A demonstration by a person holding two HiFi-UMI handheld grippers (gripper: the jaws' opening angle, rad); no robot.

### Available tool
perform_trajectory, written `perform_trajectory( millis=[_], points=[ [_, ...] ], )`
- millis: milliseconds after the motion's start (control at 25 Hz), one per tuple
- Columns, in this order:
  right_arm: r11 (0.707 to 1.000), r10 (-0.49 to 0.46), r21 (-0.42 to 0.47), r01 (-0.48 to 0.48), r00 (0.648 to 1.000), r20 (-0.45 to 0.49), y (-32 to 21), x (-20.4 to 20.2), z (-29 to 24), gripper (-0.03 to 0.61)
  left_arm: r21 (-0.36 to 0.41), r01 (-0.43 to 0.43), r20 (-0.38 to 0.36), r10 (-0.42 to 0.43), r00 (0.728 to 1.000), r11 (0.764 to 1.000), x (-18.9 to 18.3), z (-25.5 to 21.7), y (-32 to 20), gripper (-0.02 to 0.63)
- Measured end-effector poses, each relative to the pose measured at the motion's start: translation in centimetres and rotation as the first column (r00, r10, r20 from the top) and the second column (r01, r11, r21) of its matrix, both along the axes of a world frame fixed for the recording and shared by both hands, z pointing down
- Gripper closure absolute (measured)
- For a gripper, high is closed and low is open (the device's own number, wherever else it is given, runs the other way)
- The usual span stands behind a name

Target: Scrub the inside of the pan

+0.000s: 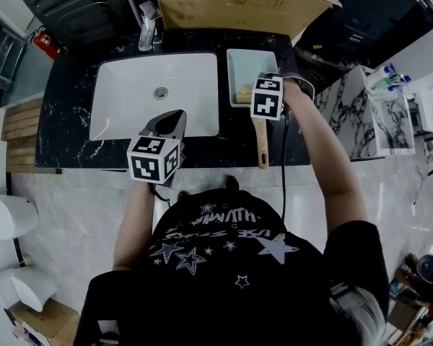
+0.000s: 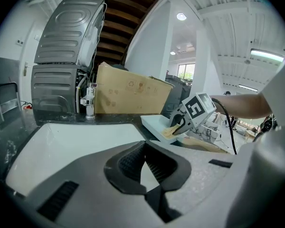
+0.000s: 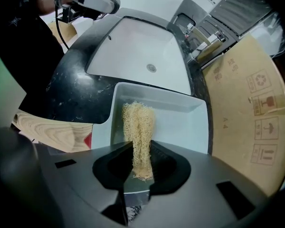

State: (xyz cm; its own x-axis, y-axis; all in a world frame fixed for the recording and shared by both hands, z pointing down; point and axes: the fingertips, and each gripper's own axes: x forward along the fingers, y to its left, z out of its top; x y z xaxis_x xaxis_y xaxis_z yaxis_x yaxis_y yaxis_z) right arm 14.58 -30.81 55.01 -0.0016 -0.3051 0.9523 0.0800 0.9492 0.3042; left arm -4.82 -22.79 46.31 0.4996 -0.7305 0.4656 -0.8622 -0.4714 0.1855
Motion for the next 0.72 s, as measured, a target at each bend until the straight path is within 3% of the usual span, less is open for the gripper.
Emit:
perform_trajectory(
  millis=[480, 720],
  points=[
    [0.998, 0.004, -0.056, -0.003, 1.000, 0.021, 0.7, -0.1, -0.1, 0.499, 0.000, 0.013, 0.003, -0.013, 1.000, 1.000, 0.1, 0.1, -0.2, 0.606],
    [1.000, 0.016, 0.014, -0.018, 0.996, 0.093, -0.8, -0.1, -0.7, 0.495, 0.000, 0.021, 0.004, -0.021, 1.000, 1.000, 0.0, 0.1, -0.6, 0.606]
  ],
)
